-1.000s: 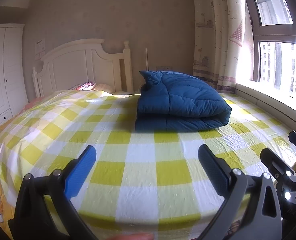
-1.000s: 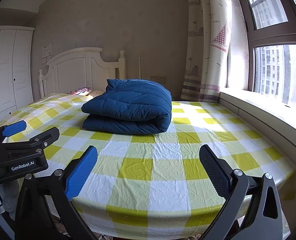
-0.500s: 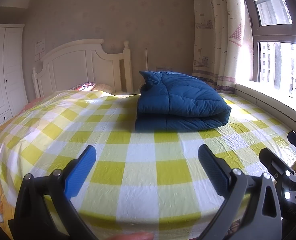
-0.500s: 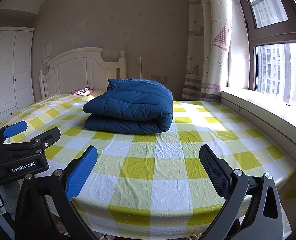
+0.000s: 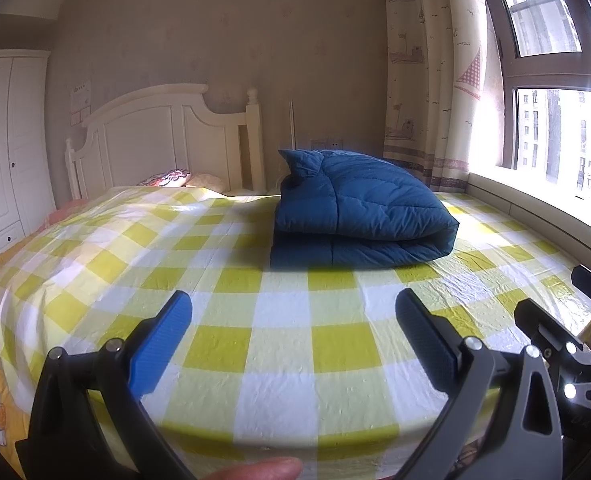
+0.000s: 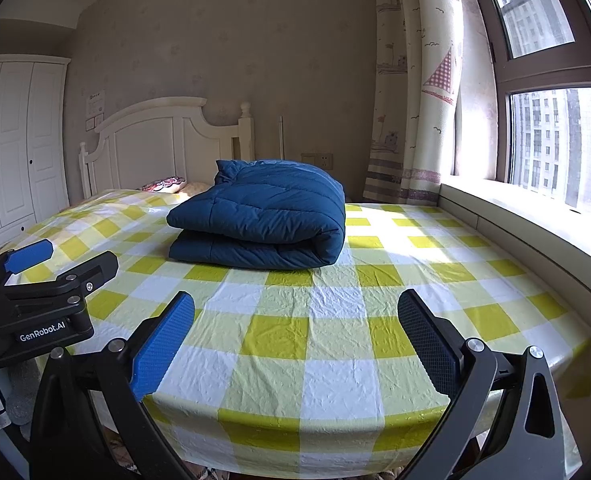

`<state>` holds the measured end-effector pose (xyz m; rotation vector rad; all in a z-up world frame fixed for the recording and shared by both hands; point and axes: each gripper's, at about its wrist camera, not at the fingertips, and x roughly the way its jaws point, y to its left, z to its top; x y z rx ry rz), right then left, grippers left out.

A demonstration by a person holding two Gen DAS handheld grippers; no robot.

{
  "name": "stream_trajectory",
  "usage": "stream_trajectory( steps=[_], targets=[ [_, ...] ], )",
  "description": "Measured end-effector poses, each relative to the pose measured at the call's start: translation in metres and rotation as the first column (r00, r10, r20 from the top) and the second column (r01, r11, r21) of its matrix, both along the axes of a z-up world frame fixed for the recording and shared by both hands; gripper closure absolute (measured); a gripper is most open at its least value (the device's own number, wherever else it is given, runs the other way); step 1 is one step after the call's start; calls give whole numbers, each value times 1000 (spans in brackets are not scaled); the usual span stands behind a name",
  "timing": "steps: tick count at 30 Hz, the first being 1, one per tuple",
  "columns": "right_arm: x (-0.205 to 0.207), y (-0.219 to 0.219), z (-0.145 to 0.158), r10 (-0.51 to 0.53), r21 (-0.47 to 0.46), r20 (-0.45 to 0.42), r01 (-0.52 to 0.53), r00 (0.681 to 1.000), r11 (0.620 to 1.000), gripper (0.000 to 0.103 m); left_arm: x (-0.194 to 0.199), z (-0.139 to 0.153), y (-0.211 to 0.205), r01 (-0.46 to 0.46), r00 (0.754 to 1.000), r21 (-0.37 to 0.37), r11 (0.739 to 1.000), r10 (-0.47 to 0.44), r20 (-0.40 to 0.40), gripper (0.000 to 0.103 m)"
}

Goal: Fold large clothes

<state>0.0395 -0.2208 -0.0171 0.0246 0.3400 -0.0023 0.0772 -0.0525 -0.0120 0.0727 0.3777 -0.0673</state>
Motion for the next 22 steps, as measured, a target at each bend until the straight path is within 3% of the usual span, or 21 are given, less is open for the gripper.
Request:
stream_trajectory(
  steps=[11, 15, 18, 22],
  targets=[
    [-1, 1, -3, 7, 2, -7, -7, 1000, 1000, 5, -7, 5, -4, 48, 998, -11, 999, -47, 43, 2],
    [1, 2, -3, 17, 8, -14, -17, 1000, 1000, 5, -9, 7, -4, 64, 994, -11, 998, -63, 93, 2],
    [13, -5, 2, 39, 6, -32, -39, 999, 999, 5, 18, 15, 9, 91, 996, 20, 996, -92, 22, 2],
    [46, -57, 30, -15, -10, -52, 14, 999, 1000, 5, 94, 31, 78, -28, 995, 0, 1000, 28, -94, 2]
  ],
)
